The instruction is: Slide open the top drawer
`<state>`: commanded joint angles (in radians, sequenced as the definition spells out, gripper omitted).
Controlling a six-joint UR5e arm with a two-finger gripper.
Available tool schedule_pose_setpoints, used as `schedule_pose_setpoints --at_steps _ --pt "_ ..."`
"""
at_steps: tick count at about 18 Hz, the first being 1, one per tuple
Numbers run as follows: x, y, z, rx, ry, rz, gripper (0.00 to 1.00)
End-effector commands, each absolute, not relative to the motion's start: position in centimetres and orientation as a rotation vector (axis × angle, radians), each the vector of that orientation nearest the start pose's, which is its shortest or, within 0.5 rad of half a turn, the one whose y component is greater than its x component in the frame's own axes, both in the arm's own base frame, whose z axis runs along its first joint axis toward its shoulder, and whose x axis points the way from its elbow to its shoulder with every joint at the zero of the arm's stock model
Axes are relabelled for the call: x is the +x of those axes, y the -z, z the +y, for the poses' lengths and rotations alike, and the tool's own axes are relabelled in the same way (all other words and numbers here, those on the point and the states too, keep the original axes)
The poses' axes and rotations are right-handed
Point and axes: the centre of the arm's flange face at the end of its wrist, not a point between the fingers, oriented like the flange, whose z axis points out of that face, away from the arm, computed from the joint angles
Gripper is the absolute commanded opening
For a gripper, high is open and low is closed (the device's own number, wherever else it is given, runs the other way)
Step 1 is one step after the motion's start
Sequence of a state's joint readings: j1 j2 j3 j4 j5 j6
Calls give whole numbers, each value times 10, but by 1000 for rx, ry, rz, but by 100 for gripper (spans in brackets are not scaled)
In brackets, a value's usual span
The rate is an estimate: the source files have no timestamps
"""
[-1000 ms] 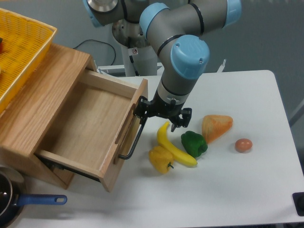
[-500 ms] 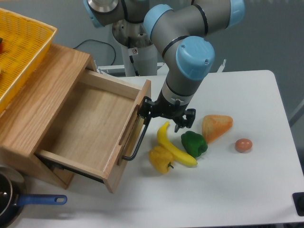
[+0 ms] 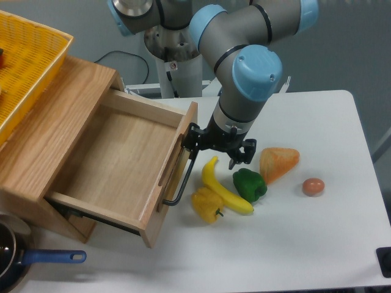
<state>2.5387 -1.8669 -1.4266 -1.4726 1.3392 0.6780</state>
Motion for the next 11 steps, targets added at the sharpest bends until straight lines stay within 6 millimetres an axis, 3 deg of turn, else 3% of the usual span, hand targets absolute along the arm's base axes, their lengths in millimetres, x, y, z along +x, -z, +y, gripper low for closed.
schedule_pose_setpoints --at_steps 11 --pt "-410 -411 473 -2957 290 -438 100"
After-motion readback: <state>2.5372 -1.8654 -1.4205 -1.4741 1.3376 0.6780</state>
